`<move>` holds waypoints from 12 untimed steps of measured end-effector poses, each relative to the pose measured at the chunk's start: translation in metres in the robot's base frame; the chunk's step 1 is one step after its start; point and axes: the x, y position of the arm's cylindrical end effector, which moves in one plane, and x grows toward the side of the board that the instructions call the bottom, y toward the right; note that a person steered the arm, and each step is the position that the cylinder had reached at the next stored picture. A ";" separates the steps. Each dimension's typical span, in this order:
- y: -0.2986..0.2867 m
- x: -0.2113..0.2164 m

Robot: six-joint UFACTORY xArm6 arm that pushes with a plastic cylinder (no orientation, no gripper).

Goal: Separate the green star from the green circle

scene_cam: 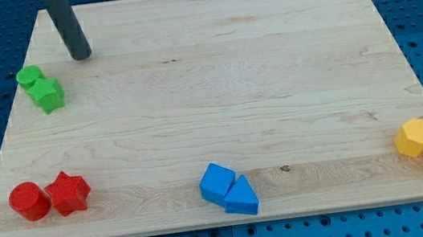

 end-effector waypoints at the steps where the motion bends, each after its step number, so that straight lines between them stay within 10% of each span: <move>1: 0.000 0.001; 6: -0.102 -0.008; 8: -0.102 0.086; 12: 0.034 0.051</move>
